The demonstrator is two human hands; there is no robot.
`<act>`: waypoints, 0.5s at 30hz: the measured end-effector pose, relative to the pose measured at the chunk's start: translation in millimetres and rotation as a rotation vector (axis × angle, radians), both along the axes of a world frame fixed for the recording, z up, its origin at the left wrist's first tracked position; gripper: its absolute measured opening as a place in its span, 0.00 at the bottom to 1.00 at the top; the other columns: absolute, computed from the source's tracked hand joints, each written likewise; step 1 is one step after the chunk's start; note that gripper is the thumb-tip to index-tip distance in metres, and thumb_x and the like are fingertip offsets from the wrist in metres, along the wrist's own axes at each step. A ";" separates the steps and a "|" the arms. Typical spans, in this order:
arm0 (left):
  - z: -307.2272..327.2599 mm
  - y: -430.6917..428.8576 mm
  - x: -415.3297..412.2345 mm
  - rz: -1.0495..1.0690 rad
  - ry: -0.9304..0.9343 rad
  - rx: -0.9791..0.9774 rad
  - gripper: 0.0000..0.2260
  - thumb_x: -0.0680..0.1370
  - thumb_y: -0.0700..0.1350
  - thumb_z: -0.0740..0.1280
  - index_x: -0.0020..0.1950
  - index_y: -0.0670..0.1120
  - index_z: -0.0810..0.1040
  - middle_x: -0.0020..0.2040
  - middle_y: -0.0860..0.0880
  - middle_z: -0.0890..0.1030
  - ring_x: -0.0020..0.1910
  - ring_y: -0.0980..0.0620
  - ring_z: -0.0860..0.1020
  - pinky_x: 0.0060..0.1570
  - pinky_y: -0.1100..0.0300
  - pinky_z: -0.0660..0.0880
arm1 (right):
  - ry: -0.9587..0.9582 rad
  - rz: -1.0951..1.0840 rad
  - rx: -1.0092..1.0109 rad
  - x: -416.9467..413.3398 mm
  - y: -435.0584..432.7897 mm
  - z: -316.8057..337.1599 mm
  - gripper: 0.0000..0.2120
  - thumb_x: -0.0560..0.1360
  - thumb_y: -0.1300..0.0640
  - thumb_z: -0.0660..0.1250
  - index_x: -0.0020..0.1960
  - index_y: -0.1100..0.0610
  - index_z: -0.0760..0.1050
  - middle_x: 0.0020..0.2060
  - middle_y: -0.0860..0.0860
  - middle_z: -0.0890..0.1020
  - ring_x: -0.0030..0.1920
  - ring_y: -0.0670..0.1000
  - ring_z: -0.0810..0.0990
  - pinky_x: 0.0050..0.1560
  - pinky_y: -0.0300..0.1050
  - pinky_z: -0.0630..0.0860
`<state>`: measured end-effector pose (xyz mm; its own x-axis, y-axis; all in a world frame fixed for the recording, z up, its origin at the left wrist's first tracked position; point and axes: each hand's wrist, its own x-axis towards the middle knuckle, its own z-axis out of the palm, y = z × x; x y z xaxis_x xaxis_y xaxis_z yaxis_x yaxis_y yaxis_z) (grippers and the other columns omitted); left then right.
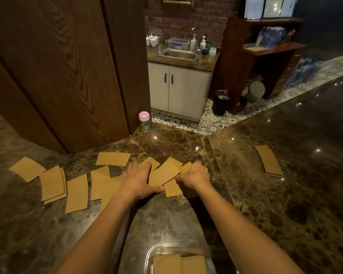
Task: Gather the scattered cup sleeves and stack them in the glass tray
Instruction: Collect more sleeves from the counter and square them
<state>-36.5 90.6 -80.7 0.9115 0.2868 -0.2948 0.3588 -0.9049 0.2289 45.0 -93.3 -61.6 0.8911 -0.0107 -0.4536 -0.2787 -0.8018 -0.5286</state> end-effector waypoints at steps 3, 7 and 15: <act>11.9 3.3 5.0 -0.003 -0.018 0.086 0.46 0.67 0.71 0.69 0.79 0.56 0.55 0.76 0.43 0.66 0.75 0.40 0.63 0.68 0.39 0.59 | 0.016 -0.067 0.133 3.0 1.2 -7.3 0.33 0.69 0.46 0.80 0.67 0.61 0.74 0.65 0.58 0.80 0.66 0.60 0.78 0.63 0.52 0.78; 19.7 -5.3 14.9 0.047 -0.009 -0.102 0.47 0.66 0.60 0.77 0.79 0.52 0.58 0.75 0.44 0.68 0.74 0.40 0.64 0.69 0.42 0.62 | 0.023 -0.167 0.300 -1.1 13.7 -10.5 0.29 0.72 0.39 0.75 0.62 0.61 0.80 0.61 0.57 0.82 0.62 0.60 0.79 0.58 0.51 0.77; 20.1 -43.1 23.6 0.008 -0.089 -0.489 0.39 0.62 0.41 0.82 0.72 0.39 0.72 0.60 0.47 0.74 0.60 0.50 0.73 0.50 0.66 0.72 | 0.032 -0.282 0.428 -14.4 29.0 -13.2 0.28 0.69 0.56 0.79 0.65 0.54 0.72 0.58 0.56 0.80 0.59 0.59 0.80 0.55 0.55 0.83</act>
<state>-12.9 47.6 -60.6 0.9376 0.1413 -0.3178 0.3251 -0.6809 0.6562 30.5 -64.2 -74.8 0.8661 -0.0556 -0.4967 -0.4740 -0.4067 -0.7810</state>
